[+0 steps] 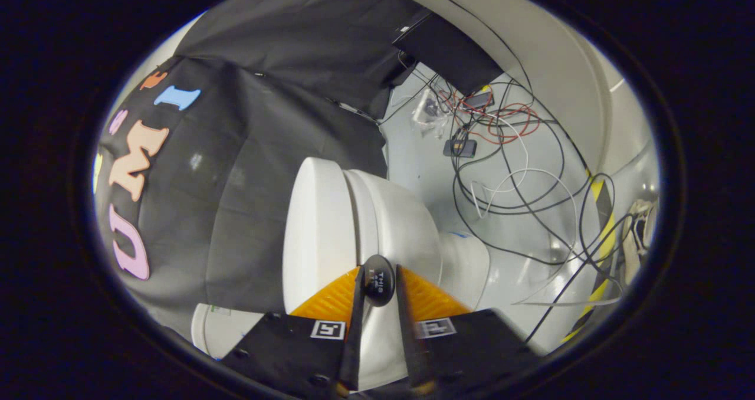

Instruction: Open the toilet lid.

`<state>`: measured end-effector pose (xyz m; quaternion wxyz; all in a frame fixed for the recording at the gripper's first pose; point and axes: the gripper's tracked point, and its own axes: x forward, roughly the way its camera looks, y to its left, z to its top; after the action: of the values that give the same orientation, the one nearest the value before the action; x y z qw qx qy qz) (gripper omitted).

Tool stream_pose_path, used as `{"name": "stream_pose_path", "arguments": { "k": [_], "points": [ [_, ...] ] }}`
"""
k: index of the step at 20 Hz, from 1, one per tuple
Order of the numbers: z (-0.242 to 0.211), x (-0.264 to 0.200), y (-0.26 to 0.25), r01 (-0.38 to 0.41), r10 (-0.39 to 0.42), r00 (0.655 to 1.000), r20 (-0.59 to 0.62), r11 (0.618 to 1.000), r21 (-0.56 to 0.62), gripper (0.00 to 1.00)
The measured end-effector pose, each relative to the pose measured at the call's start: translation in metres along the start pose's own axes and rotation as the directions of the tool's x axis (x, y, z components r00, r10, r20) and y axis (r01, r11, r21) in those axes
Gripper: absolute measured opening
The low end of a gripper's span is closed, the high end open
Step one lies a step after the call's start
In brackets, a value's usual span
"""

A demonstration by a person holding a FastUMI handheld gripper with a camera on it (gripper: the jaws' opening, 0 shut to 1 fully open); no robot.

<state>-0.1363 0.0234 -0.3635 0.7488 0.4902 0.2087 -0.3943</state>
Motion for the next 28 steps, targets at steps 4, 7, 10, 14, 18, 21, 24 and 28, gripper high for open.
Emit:
{"name": "stream_pose_path", "arguments": {
  "k": [4,7,10,14,18,21,24,28],
  "points": [
    [0.003,-0.014,0.007,-0.010,0.010,1.000,0.013,1.000,-0.010,0.15],
    [0.005,-0.018,0.017,-0.022,0.025,0.999,0.026,0.996,-0.083,0.08],
    [0.014,-0.033,0.052,-0.070,0.079,0.995,0.062,0.988,-0.135,0.04],
    [0.015,-0.061,0.095,-0.110,0.140,0.986,0.089,0.953,-0.281,0.02],
    [0.005,-0.090,0.159,-0.201,0.260,0.962,0.086,0.882,-0.426,0.03],
    [-0.006,-0.107,0.187,-0.230,0.315,0.947,0.070,0.811,-0.539,0.02],
    [-0.016,-0.113,0.209,-0.257,0.355,0.934,0.044,0.752,-0.607,0.03],
    [-0.031,-0.126,0.240,-0.311,0.426,0.905,-0.002,0.659,-0.685,0.04]
  ]
}}
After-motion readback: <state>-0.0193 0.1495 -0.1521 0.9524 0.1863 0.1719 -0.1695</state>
